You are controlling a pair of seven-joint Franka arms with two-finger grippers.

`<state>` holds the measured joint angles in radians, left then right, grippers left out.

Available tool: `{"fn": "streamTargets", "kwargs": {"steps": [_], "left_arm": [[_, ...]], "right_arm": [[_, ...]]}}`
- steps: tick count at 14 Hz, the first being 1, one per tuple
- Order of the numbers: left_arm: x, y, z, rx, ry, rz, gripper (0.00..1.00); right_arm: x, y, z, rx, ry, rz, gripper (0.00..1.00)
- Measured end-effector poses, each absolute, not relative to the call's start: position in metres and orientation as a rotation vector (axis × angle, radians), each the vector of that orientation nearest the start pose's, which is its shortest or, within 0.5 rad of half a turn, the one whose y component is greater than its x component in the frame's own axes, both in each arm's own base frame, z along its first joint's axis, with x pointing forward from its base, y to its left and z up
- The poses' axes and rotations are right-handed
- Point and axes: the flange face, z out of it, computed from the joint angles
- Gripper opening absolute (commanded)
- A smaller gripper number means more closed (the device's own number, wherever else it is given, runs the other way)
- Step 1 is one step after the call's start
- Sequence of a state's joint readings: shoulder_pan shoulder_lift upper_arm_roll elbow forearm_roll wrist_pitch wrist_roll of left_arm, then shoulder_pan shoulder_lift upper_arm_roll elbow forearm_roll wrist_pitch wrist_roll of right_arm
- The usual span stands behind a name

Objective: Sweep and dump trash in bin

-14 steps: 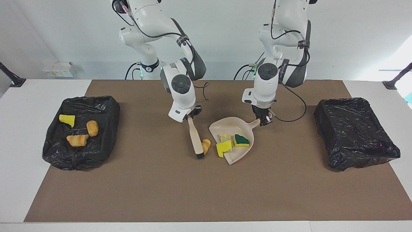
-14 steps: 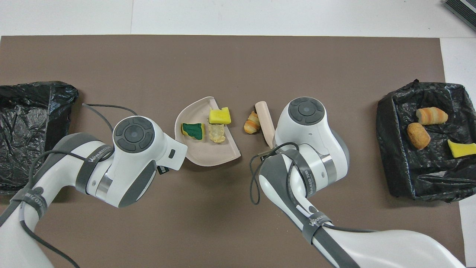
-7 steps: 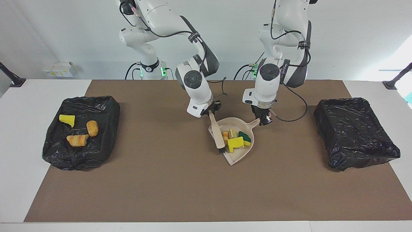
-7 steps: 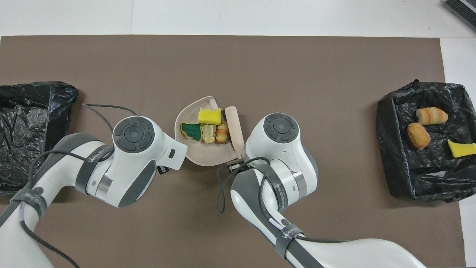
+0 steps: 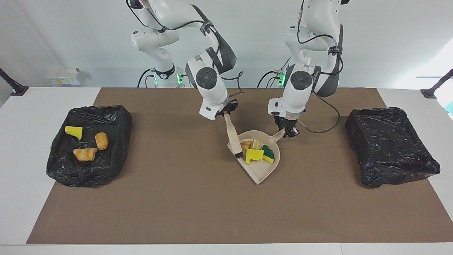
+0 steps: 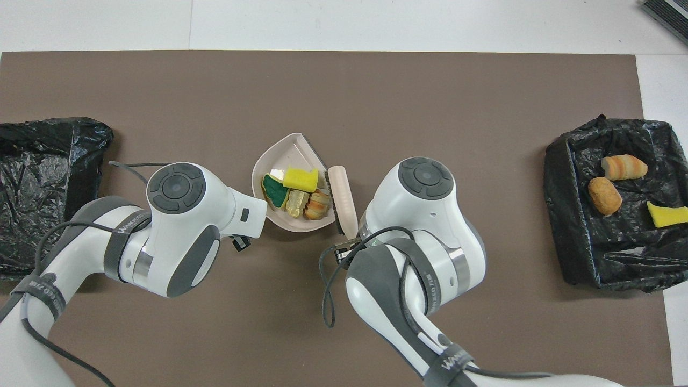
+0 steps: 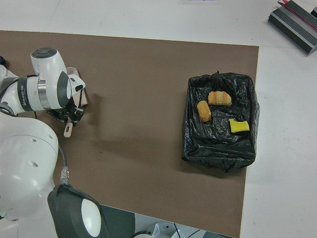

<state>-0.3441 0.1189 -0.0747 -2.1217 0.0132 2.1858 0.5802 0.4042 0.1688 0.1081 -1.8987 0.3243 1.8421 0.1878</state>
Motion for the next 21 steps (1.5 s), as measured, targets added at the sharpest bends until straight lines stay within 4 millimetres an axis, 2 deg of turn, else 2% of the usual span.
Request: {"fn": "streamTargets", "kwargs": {"steps": [3,6,10,11,13,15,18,21], "left_arm": [[0.509,-0.223,0.354,-2.787,1.452,0.07,0.0],[0.521,-0.209,0.367,-2.824,1.377,0.024,0.0],[0.54,-0.187,0.403,-2.894,1.206,-0.055,0.0],[0.546,-0.174,0.416,-2.909,1.166,-0.056,0.0],[0.556,-0.137,0.441,-2.946,1.068,-0.029,0.0],[0.563,-0.101,0.46,-2.981,0.976,0.026,0.0],[0.572,-0.042,0.481,-2.986,0.977,0.054,0.0],[0.573,0.031,0.495,-2.978,1.03,0.07,0.0]], "right_arm": [[0.485,0.289,0.419,-2.903,-0.293,0.483,0.0],[0.468,0.283,0.433,-3.01,-0.212,0.535,0.0],[0.412,0.299,0.414,-3.077,-0.106,0.519,0.0],[0.398,0.309,0.407,-3.087,-0.098,0.495,0.0],[0.375,0.341,0.39,-3.096,-0.08,0.42,0.0],[0.353,0.368,0.371,-3.112,-0.09,0.417,0.0],[0.337,0.379,0.358,-3.131,-0.076,0.436,0.0],[0.318,0.388,0.345,-3.146,-0.087,0.44,0.0]]}}
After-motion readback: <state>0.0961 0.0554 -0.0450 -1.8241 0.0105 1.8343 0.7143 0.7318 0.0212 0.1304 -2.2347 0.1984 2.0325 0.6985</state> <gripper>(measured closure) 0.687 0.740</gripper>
